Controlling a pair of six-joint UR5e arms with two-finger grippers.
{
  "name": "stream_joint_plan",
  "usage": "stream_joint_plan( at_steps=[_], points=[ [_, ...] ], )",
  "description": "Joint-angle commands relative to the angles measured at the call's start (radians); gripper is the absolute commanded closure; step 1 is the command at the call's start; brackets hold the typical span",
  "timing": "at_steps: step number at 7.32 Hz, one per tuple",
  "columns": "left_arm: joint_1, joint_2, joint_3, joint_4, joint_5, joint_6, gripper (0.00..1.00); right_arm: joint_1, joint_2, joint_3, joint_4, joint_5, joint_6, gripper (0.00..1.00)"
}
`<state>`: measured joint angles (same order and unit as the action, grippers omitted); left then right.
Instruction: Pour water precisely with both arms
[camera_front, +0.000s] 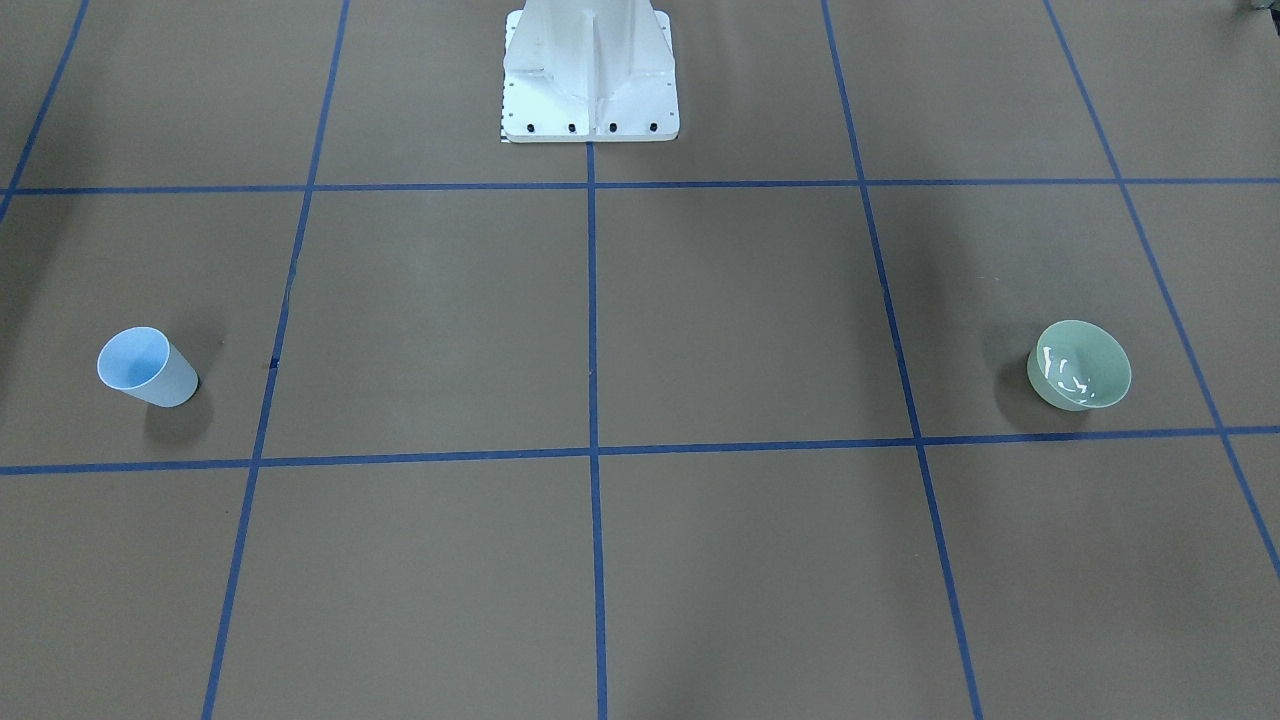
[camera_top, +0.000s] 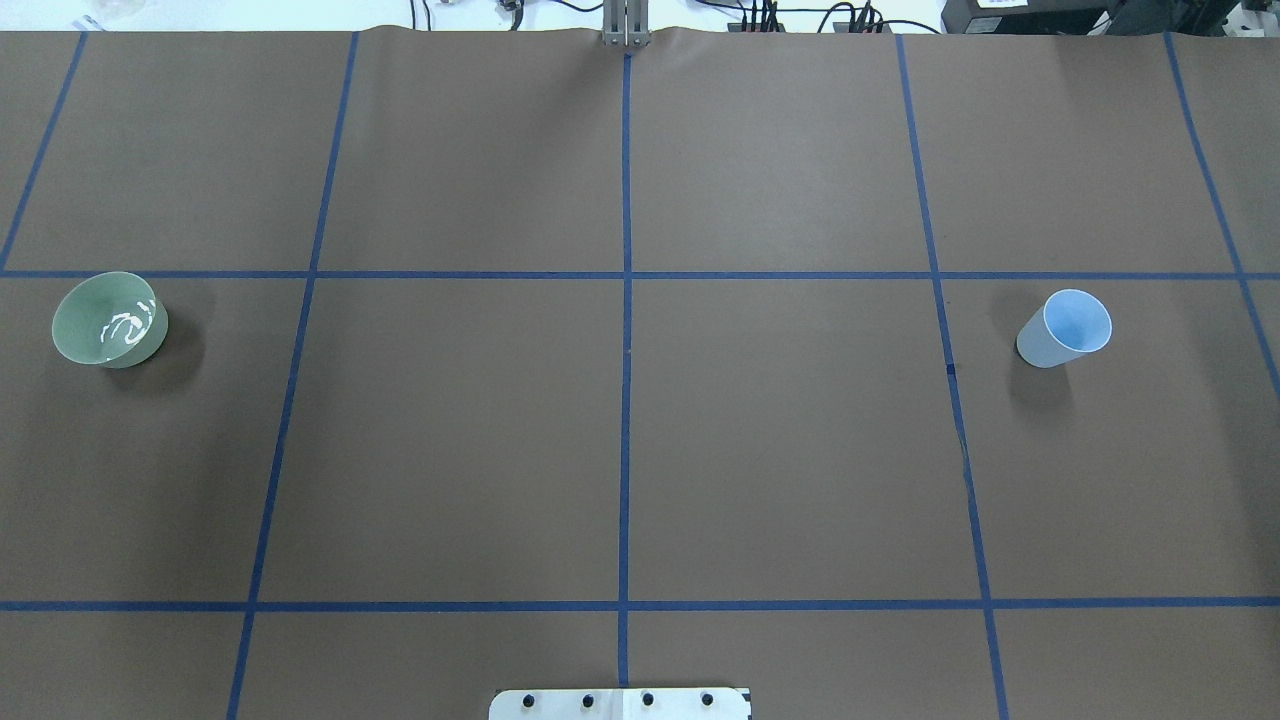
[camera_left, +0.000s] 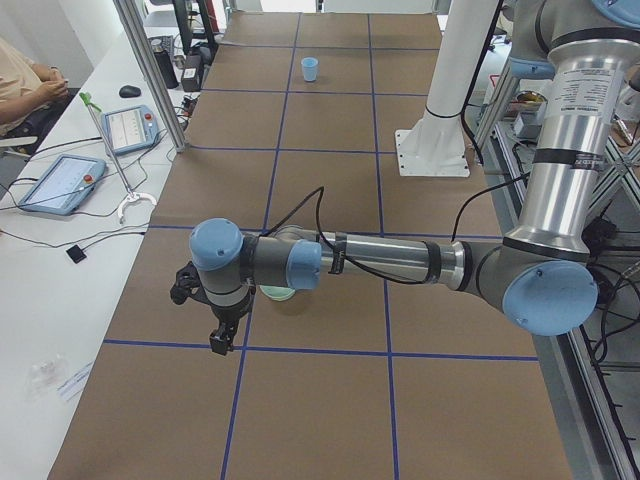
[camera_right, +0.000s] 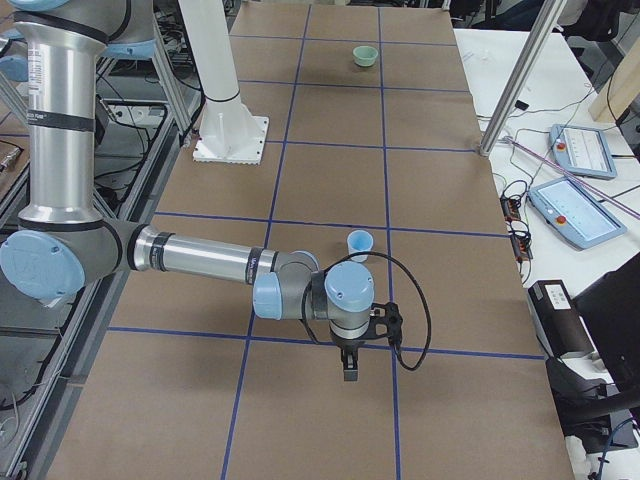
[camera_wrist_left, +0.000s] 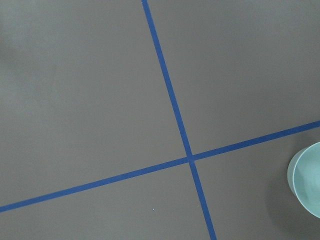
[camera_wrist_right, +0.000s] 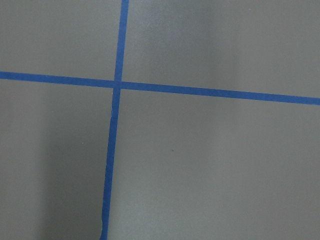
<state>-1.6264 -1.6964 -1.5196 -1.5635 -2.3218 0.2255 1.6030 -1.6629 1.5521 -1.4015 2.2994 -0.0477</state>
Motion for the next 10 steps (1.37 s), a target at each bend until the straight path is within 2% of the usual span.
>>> stream_joint_plan(
  at_steps=[1,3,5,10],
  points=[
    [-0.001,0.035,-0.042,-0.016,-0.001,-0.195,0.00,0.000,0.000,-0.003,-0.001,0.000,0.000,0.00],
    [-0.001,0.067,-0.039,-0.062,-0.001,-0.206,0.00,0.000,0.000,-0.003,-0.001,0.000,0.000,0.00],
    [0.000,0.070,-0.004,-0.069,-0.007,-0.203,0.00,0.000,0.000,-0.001,-0.001,0.002,0.002,0.00],
    [0.005,0.121,-0.014,-0.075,0.001,-0.195,0.00,-0.002,-0.001,-0.001,0.001,0.002,0.005,0.00]
  ],
)
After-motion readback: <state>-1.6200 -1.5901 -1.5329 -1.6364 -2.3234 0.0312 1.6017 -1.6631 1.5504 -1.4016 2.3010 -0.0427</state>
